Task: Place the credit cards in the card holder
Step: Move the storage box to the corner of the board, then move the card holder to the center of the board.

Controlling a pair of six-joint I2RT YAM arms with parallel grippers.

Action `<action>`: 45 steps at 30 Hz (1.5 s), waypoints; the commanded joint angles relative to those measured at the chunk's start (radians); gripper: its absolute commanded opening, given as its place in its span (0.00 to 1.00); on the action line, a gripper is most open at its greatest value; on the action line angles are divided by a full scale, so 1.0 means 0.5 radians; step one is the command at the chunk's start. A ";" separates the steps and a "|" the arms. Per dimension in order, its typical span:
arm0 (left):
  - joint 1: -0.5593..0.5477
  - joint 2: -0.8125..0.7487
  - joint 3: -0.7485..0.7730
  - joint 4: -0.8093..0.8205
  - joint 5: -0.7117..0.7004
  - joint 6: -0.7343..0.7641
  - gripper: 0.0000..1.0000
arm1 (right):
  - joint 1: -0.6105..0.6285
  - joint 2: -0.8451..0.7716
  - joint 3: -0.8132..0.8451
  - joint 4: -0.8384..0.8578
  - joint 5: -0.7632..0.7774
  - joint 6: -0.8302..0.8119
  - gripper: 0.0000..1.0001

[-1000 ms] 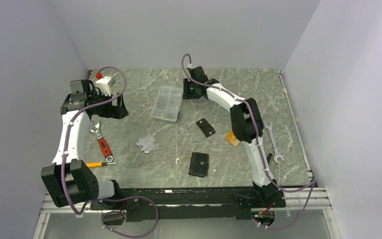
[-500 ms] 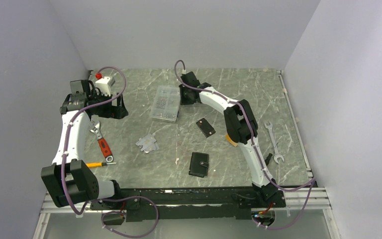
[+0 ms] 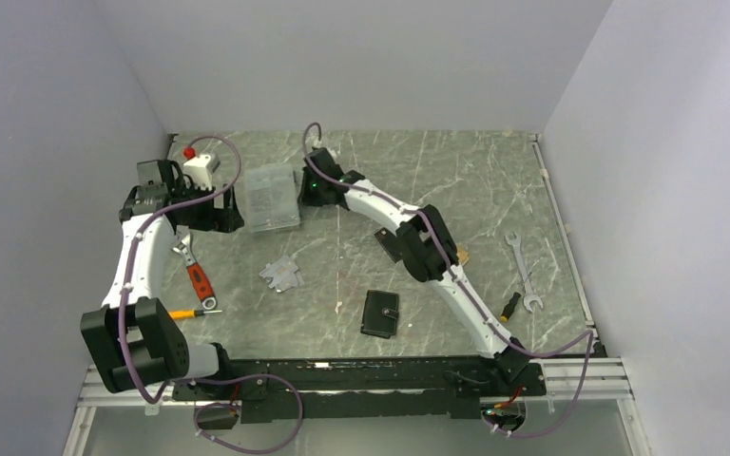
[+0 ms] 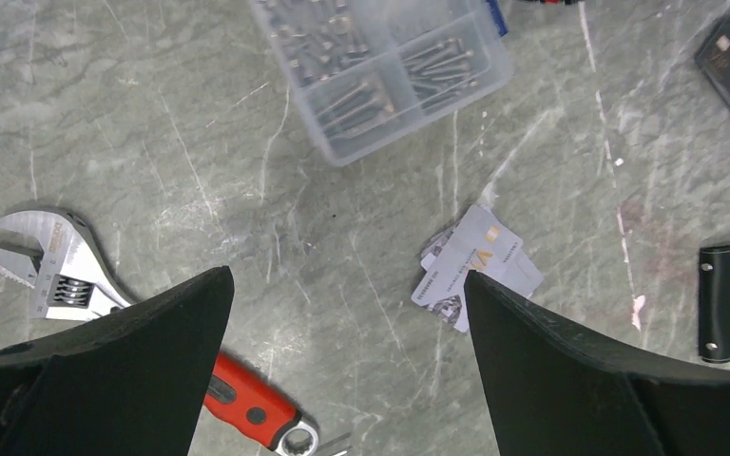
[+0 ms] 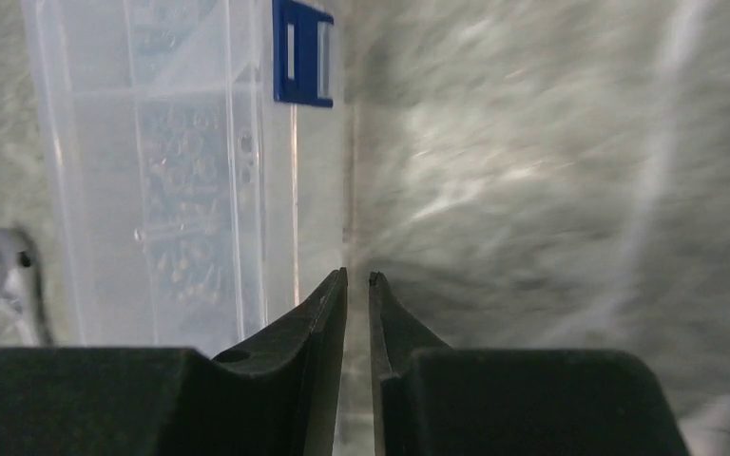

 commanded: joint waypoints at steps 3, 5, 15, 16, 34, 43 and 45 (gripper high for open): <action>-0.046 0.128 -0.168 0.292 -0.074 0.062 0.99 | 0.086 -0.037 0.041 0.145 -0.139 0.408 0.24; -0.152 0.183 -0.194 0.373 -0.192 0.069 0.99 | 0.051 -0.185 -0.129 0.159 -0.119 0.377 0.29; -0.684 0.505 0.019 0.659 -0.704 0.007 0.99 | -0.349 -1.192 -1.531 0.642 -0.241 0.259 0.44; -0.724 0.550 0.054 0.675 -0.730 0.011 0.99 | -0.360 -1.259 -1.575 0.622 -0.239 0.213 0.44; -0.943 1.205 0.299 0.934 -1.581 0.225 0.77 | -0.159 -2.047 -2.222 0.541 -0.001 -0.147 0.39; -0.713 1.304 0.406 0.905 -1.705 0.226 0.60 | -0.100 -2.134 -2.327 0.537 0.043 -0.157 0.37; -0.648 1.330 0.481 0.827 -1.661 0.162 0.58 | -0.088 -2.142 -2.333 0.526 0.060 -0.166 0.37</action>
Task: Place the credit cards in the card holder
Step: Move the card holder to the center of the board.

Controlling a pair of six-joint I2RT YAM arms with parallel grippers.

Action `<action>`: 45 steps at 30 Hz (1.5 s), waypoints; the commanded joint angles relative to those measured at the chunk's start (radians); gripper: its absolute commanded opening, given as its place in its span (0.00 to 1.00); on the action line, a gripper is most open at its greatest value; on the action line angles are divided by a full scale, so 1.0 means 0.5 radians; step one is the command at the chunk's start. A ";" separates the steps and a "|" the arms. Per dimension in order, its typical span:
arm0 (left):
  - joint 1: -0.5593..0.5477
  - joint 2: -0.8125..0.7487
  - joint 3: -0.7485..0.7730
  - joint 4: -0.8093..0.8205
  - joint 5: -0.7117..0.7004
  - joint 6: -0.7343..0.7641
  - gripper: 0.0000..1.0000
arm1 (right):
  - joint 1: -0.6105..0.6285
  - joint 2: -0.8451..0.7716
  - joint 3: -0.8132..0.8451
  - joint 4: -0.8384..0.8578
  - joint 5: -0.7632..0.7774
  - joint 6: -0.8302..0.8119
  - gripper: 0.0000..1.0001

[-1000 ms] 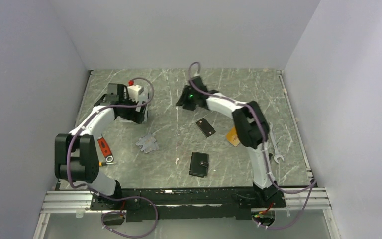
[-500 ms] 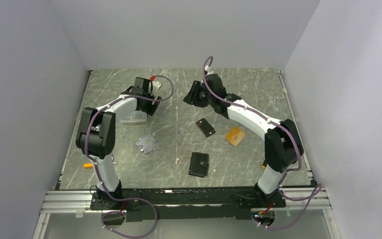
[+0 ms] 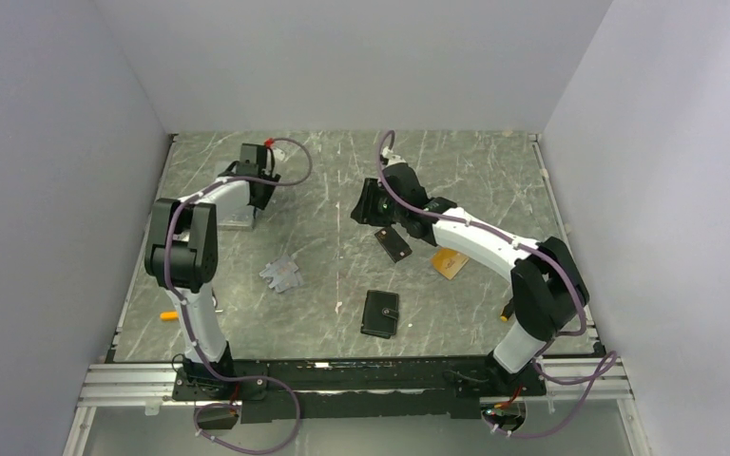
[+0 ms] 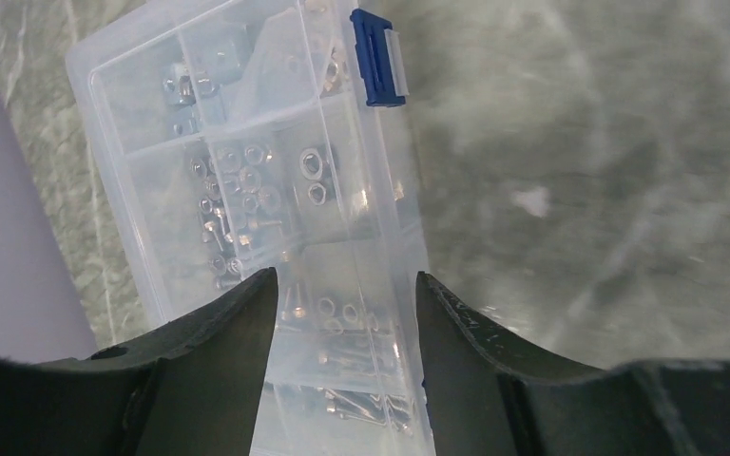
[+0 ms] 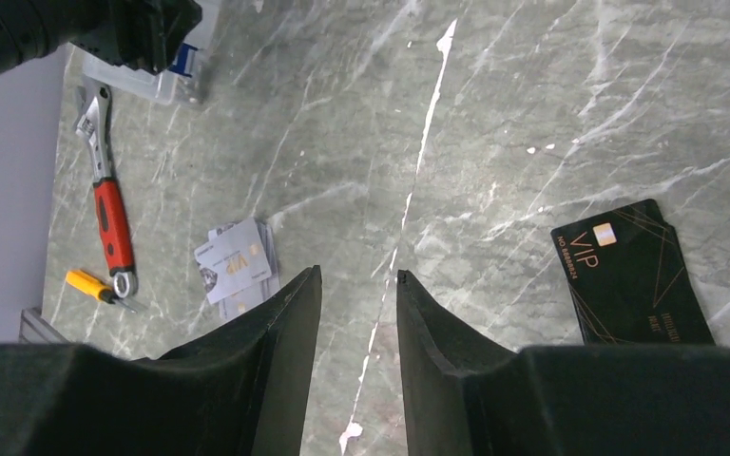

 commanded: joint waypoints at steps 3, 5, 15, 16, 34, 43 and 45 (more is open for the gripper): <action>0.254 0.129 0.244 -0.207 -0.061 -0.160 0.57 | 0.021 -0.119 -0.015 0.012 0.073 -0.044 0.37; 0.307 0.145 0.306 -0.254 -0.041 -0.220 0.57 | 0.030 -0.125 -0.028 0.009 0.080 -0.044 0.37; 0.494 0.124 0.314 -0.156 -0.031 -0.128 0.58 | 0.038 -0.158 -0.070 0.004 0.092 -0.031 0.37; 0.503 0.129 0.313 -0.145 -0.031 -0.112 0.58 | 0.041 -0.157 -0.072 0.005 0.090 -0.029 0.37; 0.409 -0.827 -0.081 -0.966 1.172 -0.079 0.99 | 0.252 -0.453 -0.398 -0.264 0.237 -0.096 0.64; 0.161 -0.968 -0.504 -1.073 1.227 0.089 0.99 | 0.377 -0.627 -0.682 -0.625 0.179 0.011 0.82; 0.115 -0.991 -0.555 -1.065 1.214 0.103 0.99 | 0.421 -0.662 -0.736 -0.670 0.173 0.048 0.83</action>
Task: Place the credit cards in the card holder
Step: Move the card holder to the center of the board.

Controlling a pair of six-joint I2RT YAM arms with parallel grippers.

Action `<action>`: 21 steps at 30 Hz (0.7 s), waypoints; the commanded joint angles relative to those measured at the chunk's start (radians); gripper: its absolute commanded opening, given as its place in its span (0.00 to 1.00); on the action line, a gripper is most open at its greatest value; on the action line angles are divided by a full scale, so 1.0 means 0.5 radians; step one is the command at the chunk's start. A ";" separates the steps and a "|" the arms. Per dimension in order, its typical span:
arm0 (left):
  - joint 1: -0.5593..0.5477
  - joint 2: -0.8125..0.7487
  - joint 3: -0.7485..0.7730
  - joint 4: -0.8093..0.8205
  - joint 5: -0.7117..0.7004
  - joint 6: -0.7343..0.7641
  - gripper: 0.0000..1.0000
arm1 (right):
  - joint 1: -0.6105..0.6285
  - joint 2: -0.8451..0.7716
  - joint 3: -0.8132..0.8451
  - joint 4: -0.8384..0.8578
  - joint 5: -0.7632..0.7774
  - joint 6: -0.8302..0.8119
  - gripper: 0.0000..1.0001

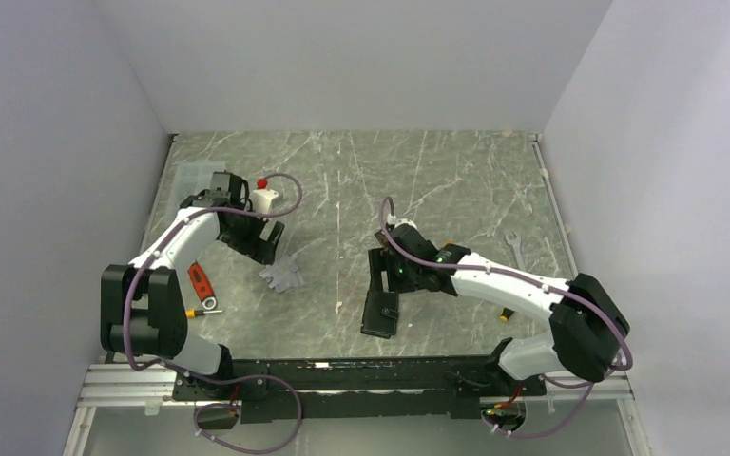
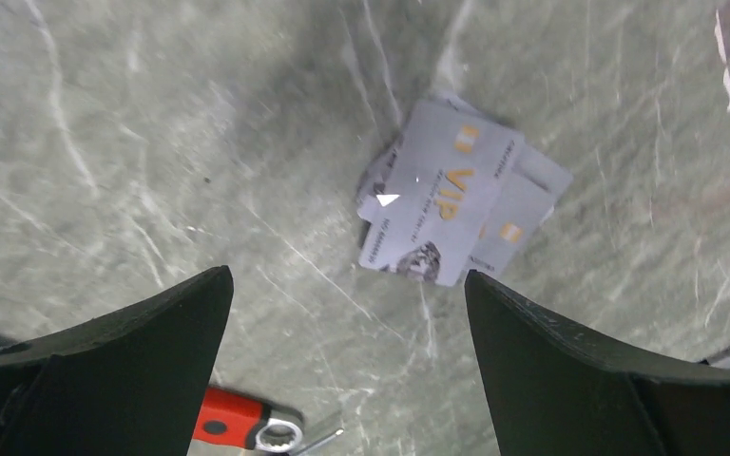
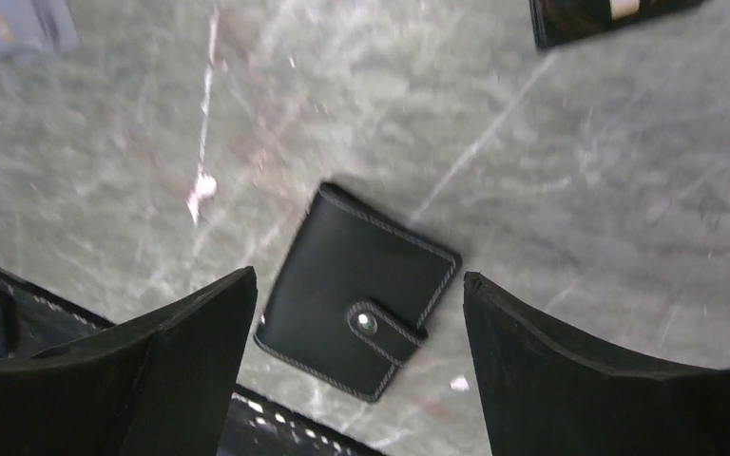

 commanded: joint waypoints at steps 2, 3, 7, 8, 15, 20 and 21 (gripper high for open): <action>-0.088 -0.059 -0.063 -0.061 0.034 0.073 0.99 | 0.111 -0.154 -0.118 -0.151 -0.068 0.114 0.83; -0.093 -0.054 -0.069 -0.073 0.022 0.071 0.99 | 0.128 -0.153 -0.134 -0.143 -0.080 0.129 0.83; -0.099 -0.090 -0.120 -0.098 0.038 0.137 0.99 | 0.150 -0.143 -0.168 -0.133 -0.144 0.163 0.81; -0.112 -0.093 -0.125 -0.112 0.024 0.165 0.98 | 0.153 -0.148 -0.169 -0.141 -0.160 0.164 0.80; -0.356 -0.227 -0.066 -0.165 0.089 0.164 0.98 | 0.193 0.003 -0.135 -0.215 -0.004 0.135 0.65; -0.610 -0.149 0.049 -0.201 0.142 -0.087 0.97 | 0.284 0.115 -0.093 -0.235 0.185 0.158 0.57; -0.648 -0.142 0.050 -0.169 0.163 -0.147 0.97 | 0.290 0.124 -0.097 -0.227 0.210 0.168 0.55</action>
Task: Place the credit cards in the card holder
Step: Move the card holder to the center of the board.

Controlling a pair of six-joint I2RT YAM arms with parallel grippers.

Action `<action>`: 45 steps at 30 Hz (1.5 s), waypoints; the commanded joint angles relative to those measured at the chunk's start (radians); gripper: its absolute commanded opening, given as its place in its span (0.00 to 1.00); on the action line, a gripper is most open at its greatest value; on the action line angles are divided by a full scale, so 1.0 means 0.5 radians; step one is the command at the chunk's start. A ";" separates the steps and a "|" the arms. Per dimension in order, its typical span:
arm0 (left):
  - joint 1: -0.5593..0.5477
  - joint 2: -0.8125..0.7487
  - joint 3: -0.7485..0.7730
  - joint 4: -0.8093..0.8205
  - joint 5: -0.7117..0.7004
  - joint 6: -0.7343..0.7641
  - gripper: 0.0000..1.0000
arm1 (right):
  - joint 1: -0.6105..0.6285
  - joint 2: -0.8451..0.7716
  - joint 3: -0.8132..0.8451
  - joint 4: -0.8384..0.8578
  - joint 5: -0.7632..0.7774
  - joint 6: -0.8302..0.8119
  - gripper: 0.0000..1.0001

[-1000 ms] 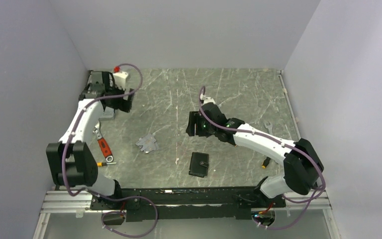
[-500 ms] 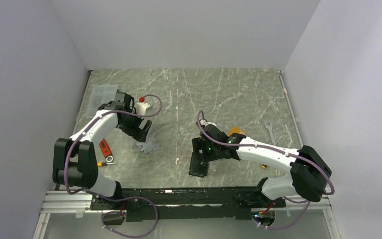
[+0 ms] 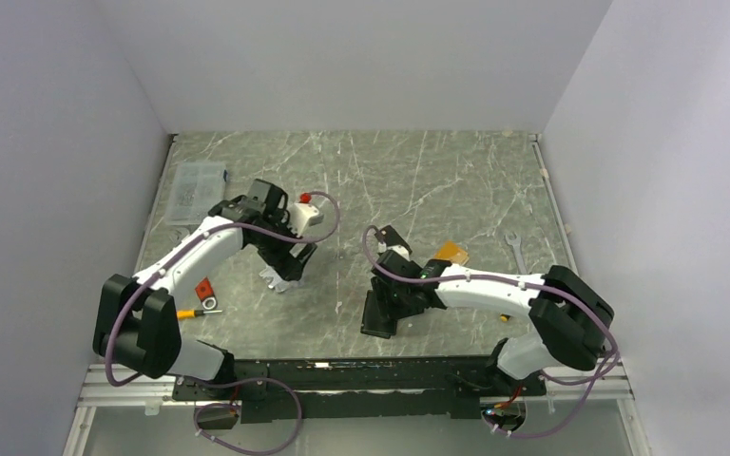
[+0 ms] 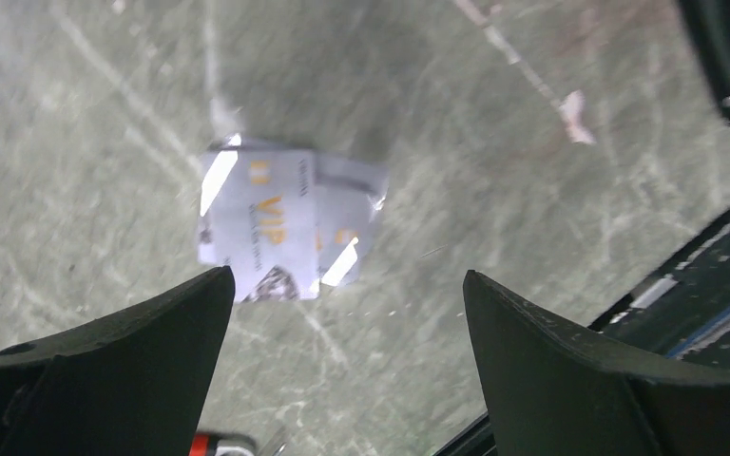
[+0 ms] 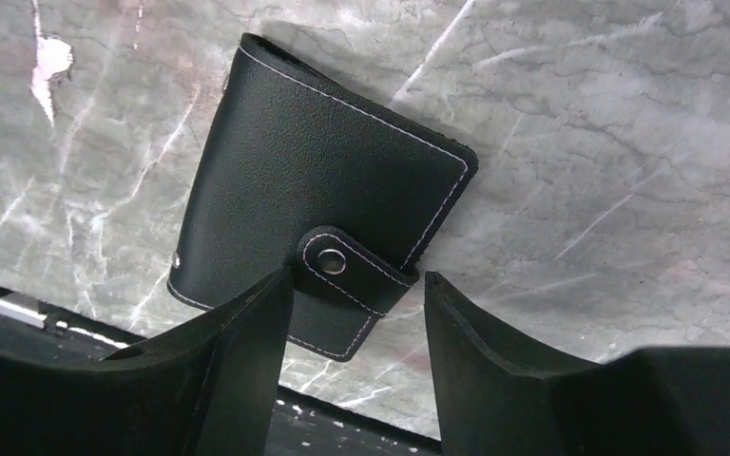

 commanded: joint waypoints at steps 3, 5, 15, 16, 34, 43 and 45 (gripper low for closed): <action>-0.231 0.044 0.091 0.100 0.305 -0.389 0.95 | 0.054 0.015 0.029 0.021 0.217 0.070 0.50; -0.265 0.094 0.076 0.169 0.449 -0.516 0.94 | 0.054 -0.020 -0.014 0.102 0.214 0.087 0.45; -0.376 0.495 0.036 0.442 0.862 -0.906 0.93 | 0.047 0.053 -0.143 0.451 0.064 0.132 0.24; -0.379 0.524 0.028 0.492 0.893 -0.935 0.93 | 0.043 0.065 -0.157 0.480 0.053 0.139 0.23; -0.563 0.845 -0.019 0.868 0.796 -1.162 0.90 | -0.367 0.184 -0.530 0.956 -0.359 0.166 0.13; -0.545 0.782 -0.069 1.096 1.179 -1.171 0.71 | -0.475 0.176 -0.648 1.092 -0.382 0.158 0.13; -0.534 0.751 -0.082 1.132 1.247 -1.174 0.66 | -0.487 0.185 -0.650 1.093 -0.375 0.151 0.12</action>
